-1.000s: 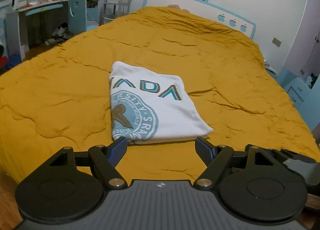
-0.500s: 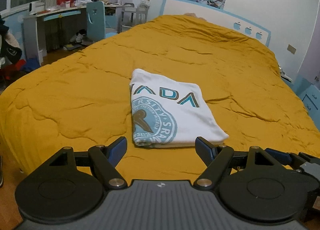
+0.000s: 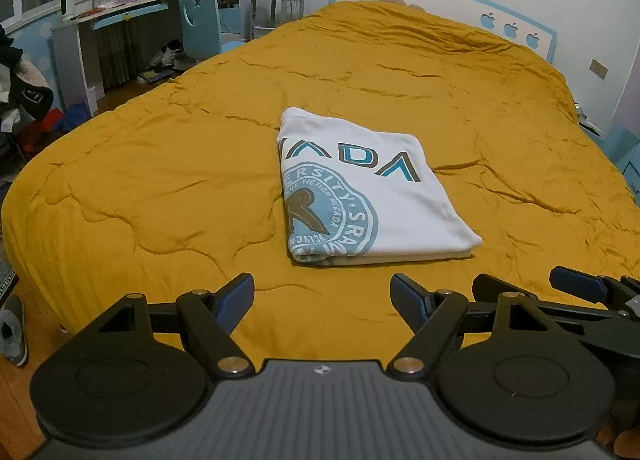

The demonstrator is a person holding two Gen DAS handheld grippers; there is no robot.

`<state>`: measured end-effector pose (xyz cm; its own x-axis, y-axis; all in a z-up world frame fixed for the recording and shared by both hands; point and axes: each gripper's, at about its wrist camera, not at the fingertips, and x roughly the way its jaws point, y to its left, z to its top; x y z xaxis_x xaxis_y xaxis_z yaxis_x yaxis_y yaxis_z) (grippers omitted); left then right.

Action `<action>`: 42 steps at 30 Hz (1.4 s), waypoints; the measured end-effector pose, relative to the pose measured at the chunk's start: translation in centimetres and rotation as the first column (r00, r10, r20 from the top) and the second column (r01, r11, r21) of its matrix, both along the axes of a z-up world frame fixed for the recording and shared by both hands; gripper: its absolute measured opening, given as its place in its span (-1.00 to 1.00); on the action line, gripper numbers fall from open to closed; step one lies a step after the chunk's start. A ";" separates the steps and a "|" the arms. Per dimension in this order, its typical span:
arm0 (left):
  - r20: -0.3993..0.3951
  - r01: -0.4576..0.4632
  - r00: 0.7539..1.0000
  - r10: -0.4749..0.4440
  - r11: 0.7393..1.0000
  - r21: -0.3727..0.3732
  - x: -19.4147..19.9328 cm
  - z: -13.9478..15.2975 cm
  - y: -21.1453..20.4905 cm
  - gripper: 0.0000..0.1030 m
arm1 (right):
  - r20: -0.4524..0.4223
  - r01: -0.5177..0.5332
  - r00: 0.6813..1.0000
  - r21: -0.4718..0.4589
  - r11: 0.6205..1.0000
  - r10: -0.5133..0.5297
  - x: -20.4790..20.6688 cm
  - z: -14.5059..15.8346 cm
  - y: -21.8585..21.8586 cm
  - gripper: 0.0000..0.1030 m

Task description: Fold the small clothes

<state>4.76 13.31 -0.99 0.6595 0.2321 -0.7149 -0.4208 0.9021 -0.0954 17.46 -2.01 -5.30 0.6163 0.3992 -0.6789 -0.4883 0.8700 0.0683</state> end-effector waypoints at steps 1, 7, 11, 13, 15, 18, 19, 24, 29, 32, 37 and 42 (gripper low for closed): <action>0.001 0.003 1.000 -0.003 1.000 -0.001 0.0 0.0 0.0 0.76 | -0.001 0.000 1.000 0.000 1.000 0.000 0.0 0.0 0.0 0.54; -0.002 0.013 1.000 -0.013 1.000 0.001 0.1 0.0 0.1 0.76 | -0.005 0.004 1.000 -0.002 1.000 -0.004 0.1 -0.1 0.2 0.54; -0.012 0.012 1.000 -0.012 1.000 0.017 0.3 -0.1 0.0 0.76 | -0.005 0.006 1.000 -0.005 1.000 -0.006 0.1 -0.2 0.4 0.54; -0.013 0.012 1.000 -0.012 1.000 0.017 0.3 0.0 0.0 0.76 | -0.005 0.005 1.000 -0.004 1.000 -0.005 0.1 -0.2 0.4 0.54; -0.015 0.011 1.000 -0.010 1.000 0.016 0.3 0.0 0.0 0.76 | -0.006 0.006 1.000 -0.004 1.000 -0.006 0.1 -0.2 0.4 0.54; -0.020 0.006 1.000 -0.006 1.000 0.009 0.3 -0.1 0.2 0.76 | -0.006 0.005 1.000 -0.006 1.000 -0.005 0.1 -0.2 0.4 0.54; -0.022 0.006 1.000 -0.006 1.000 0.011 0.3 -0.1 0.2 0.76 | -0.006 0.005 1.000 -0.007 1.000 -0.005 0.1 -0.2 0.4 0.54; -0.034 0.009 0.999 -0.008 1.000 0.019 0.4 -0.2 0.1 0.76 | -0.008 0.009 1.000 -0.008 1.000 -0.009 0.1 -0.3 0.5 0.54; -0.037 0.010 0.999 -0.009 1.000 0.016 0.5 -0.3 0.2 0.76 | -0.012 0.010 1.000 -0.011 1.000 -0.010 0.1 -0.3 0.6 0.54; -0.035 0.010 0.999 -0.009 1.000 0.017 0.5 -0.3 0.3 0.76 | -0.011 0.011 1.000 -0.011 1.000 -0.011 0.1 -0.3 0.6 0.55; -0.036 0.014 0.999 -0.013 1.000 0.027 0.6 -0.2 0.2 0.76 | -0.012 0.011 1.000 -0.012 1.000 -0.011 0.1 -0.3 0.6 0.55; -0.033 0.016 0.999 -0.015 0.999 0.032 0.7 -0.2 0.2 0.76 | -0.014 0.017 1.000 -0.014 1.000 -0.017 0.2 -0.4 0.7 0.55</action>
<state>5.42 13.50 -1.14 0.6395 0.2450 -0.7287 -0.4090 0.9110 -0.0527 17.70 -1.32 -5.72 0.6130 0.3790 -0.6932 -0.4722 0.8792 0.0631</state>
